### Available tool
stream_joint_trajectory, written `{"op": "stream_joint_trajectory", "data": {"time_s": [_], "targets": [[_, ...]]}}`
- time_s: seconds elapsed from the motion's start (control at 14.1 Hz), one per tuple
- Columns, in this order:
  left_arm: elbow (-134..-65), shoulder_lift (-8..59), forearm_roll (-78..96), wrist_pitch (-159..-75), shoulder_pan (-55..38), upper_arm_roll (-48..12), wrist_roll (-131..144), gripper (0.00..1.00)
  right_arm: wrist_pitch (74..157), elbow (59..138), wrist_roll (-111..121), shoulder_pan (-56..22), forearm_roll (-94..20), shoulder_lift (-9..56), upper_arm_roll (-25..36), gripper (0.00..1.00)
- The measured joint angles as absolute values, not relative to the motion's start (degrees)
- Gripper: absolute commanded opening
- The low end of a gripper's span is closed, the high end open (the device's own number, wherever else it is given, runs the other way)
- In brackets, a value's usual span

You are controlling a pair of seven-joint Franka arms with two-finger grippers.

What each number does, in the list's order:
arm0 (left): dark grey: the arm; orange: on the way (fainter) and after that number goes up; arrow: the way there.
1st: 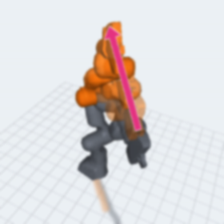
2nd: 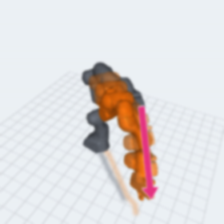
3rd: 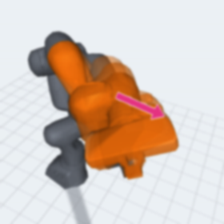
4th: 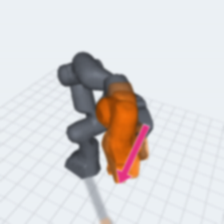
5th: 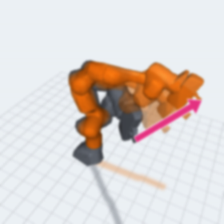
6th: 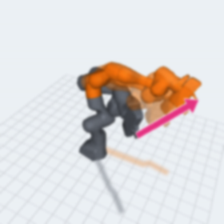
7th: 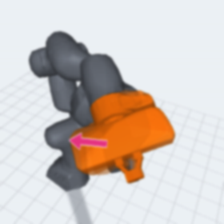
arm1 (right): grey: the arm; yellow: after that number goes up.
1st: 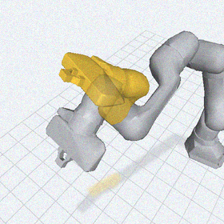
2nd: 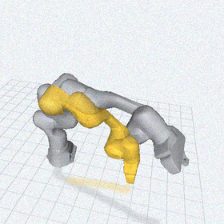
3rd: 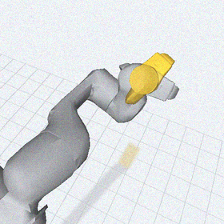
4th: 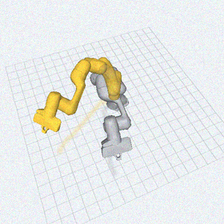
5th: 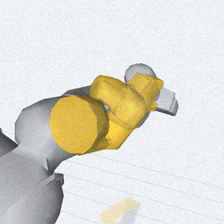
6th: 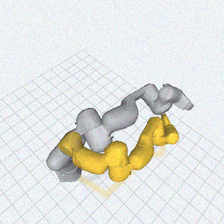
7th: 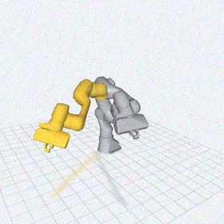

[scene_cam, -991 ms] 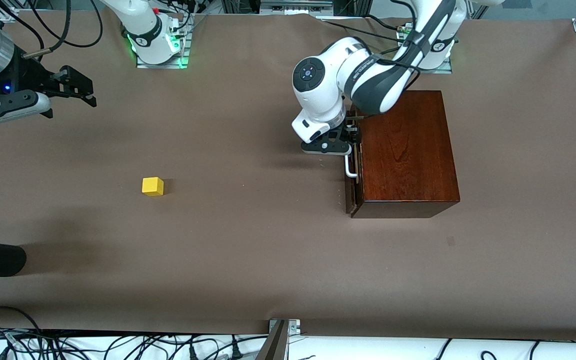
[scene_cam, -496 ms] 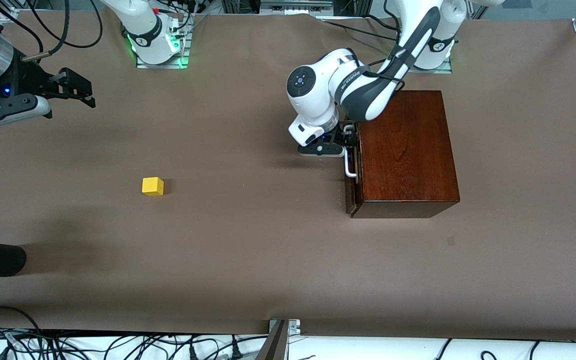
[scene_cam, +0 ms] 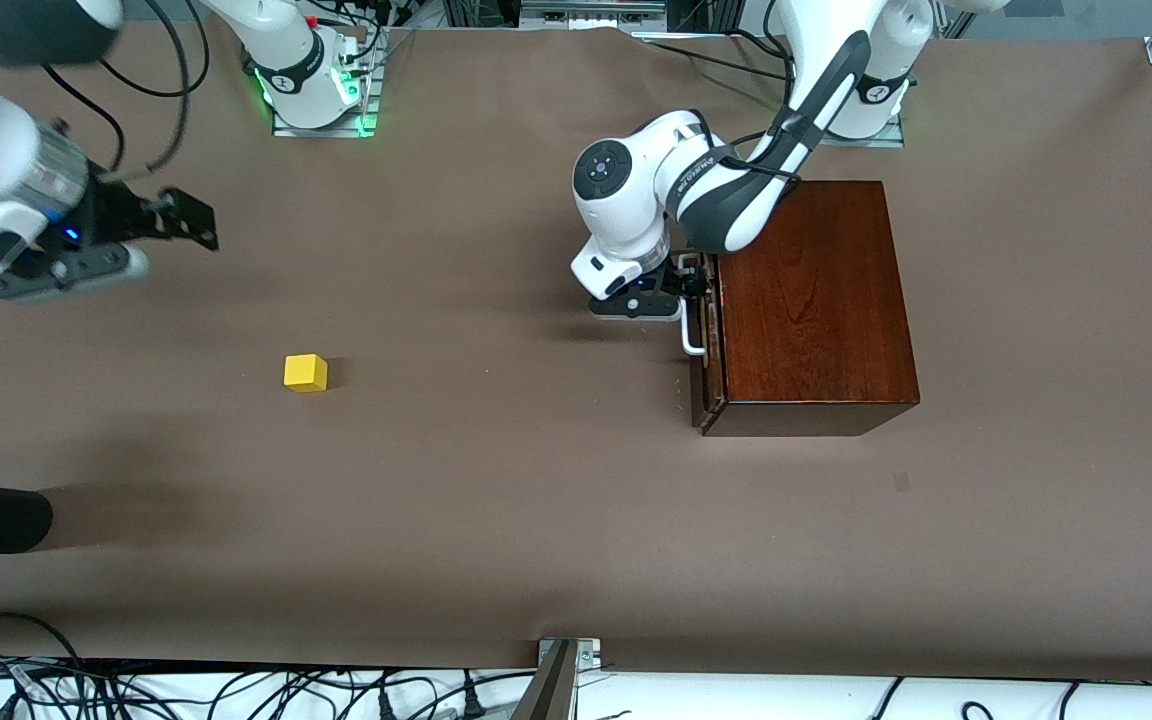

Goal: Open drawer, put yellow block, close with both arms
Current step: 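Pull the drawer open with the left gripper while the right gripper grasps the cube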

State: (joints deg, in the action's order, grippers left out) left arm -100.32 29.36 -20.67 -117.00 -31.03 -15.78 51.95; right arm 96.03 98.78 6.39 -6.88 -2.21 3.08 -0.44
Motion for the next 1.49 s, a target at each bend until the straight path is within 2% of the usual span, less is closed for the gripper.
{"op": "stream_joint_trajectory", "data": {"time_s": [0.42,0.64,0.99,1.13,1.2,1.35,1.42,1.49], "targets": [[-95.6,32.2,-20.7,-117.8,-34.3,-15.6,54.9,1.0,116.9,112.7,6.4,-6.9,-2.2,6.6,-0.4,1.0],[-91.5,34.5,-20.7,-117.2,-36.1,-15.5,55.7,1.0,125.9,116.1,6.3,-6.9,-2.2,11.8,-0.4,1.0],[-88.6,35.6,-20.7,-117.0,-37.0,-15.8,56.0,1.0,144.7,122.4,4.3,-6.9,-2.2,20.8,-0.4,1.0],[-87.6,35.5,-20.7,-116.5,-37.0,-15.8,55.6,1.0,148.1,123.1,4.2,-6.9,-2.2,22.9,-0.4,0.95],[-87.0,35.4,-20.7,-114.3,-37.0,-15.9,55.0,1.0,148.8,123.1,4.1,-6.9,-2.2,23.7,-0.4,0.86],[-85.3,35.0,-20.7,-108.8,-37.0,-16.0,52.7,1.0,149.3,123.1,3.5,-6.9,-2.2,24.3,-0.4,0.57],[-84.0,34.3,-20.7,-105.7,-37.0,-15.9,51.2,1.0,149.3,123.1,3.1,-6.9,-2.2,24.4,-0.4,0.4],[-82.4,33.5,-20.7,-102.8,-36.8,-15.8,49.4,1.0,149.3,123.1,2.9,-6.9,-2.2,24.6,-0.4,0.16]]}}
